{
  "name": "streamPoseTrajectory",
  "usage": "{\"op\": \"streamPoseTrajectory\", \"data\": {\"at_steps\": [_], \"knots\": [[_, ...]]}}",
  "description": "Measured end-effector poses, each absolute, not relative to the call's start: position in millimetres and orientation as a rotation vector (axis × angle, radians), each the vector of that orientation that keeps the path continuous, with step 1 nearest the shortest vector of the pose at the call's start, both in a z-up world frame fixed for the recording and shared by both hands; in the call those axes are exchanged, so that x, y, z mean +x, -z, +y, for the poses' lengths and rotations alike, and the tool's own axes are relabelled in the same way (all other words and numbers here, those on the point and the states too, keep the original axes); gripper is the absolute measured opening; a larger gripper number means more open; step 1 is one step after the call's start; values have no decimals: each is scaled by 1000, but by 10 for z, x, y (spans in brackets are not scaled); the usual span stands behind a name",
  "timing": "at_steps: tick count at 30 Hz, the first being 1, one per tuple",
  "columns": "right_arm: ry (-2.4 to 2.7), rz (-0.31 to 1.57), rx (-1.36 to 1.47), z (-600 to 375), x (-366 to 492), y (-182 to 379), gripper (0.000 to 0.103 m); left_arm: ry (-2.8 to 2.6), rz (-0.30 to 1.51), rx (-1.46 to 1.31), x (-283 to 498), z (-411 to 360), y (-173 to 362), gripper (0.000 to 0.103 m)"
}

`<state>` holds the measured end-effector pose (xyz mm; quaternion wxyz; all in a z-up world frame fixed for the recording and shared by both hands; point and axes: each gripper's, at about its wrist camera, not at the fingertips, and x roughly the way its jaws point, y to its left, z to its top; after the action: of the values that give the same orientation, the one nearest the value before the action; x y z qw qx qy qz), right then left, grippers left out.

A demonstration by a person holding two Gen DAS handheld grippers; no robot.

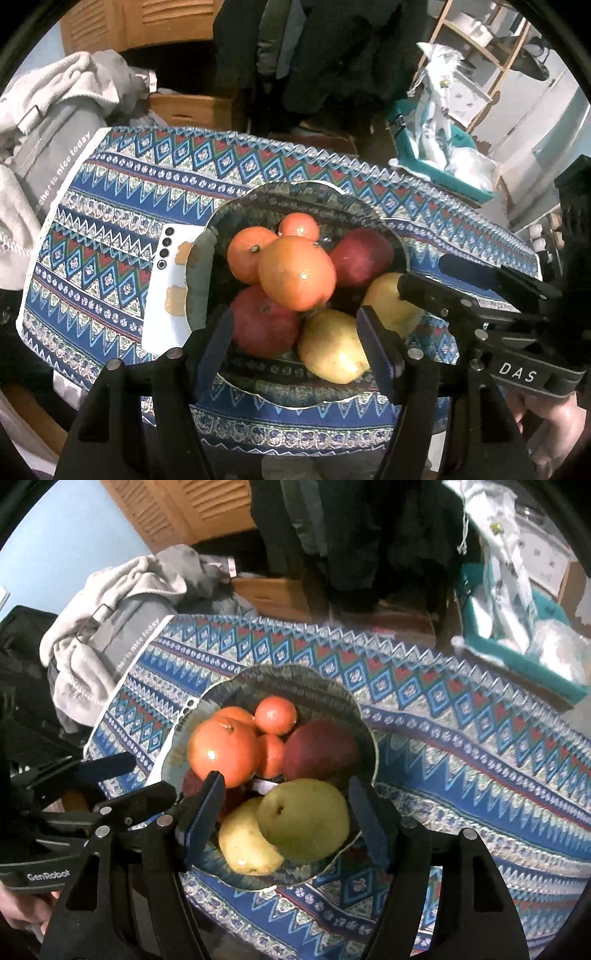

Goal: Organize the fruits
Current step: 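Lower the orange onto the plate with the left tool while the right tool releases the pear there, then open both tools and pull them back from the plate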

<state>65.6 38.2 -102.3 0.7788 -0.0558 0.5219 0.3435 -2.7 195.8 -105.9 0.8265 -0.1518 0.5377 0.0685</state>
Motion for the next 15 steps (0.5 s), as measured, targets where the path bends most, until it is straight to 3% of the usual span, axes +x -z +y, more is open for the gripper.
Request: {"op": "streamPoseTrajectory", "data": {"at_steps": [9,15], "knots": [[-670,1033,-182,148,560,688,77,-132,1036,-277,-207,1827,669,80],[-637,987,-183,-32,490,480,78,-135,1003,-251,-281,1748,503,81]]}}
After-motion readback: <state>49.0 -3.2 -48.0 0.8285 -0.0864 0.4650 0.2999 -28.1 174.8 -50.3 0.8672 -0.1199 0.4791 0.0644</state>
